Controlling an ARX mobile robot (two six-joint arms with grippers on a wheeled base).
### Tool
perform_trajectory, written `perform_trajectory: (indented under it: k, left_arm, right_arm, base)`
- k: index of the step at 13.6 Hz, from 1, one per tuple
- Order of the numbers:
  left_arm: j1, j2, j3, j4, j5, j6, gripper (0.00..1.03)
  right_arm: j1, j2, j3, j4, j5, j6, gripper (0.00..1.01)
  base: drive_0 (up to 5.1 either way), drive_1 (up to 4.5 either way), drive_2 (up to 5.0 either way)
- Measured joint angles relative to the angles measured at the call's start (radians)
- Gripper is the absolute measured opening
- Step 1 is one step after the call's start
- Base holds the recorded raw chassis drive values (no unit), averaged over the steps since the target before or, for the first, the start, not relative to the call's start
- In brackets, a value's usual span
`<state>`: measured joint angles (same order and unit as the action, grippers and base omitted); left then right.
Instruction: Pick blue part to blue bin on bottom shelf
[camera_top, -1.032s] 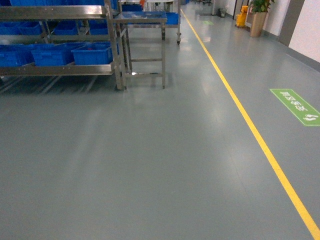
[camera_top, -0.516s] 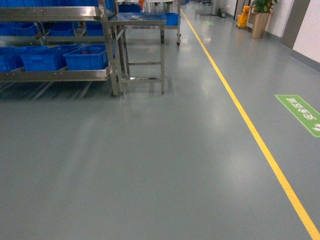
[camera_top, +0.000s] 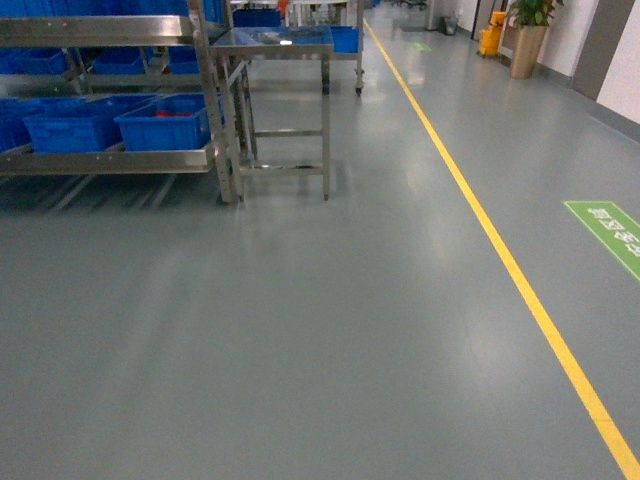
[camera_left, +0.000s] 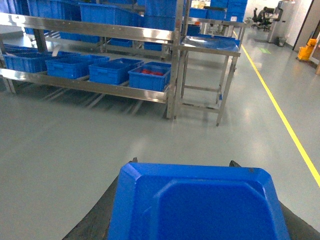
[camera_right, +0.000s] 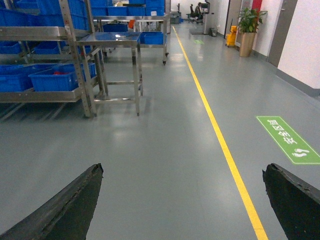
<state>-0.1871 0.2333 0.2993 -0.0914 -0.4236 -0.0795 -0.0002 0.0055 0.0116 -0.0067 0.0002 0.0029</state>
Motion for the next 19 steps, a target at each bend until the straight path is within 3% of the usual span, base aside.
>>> perform_trajectory:
  k: [19]
  left_arm:
    - [0.0, -0.001, 0.0, 0.001, 0.0, 0.0, 0.43]
  right_arm:
    - [0.0, 0.0, 0.0, 0.004, 0.0, 0.0, 0.98]
  base:
    - [-0.1, 4.25, -4.4]
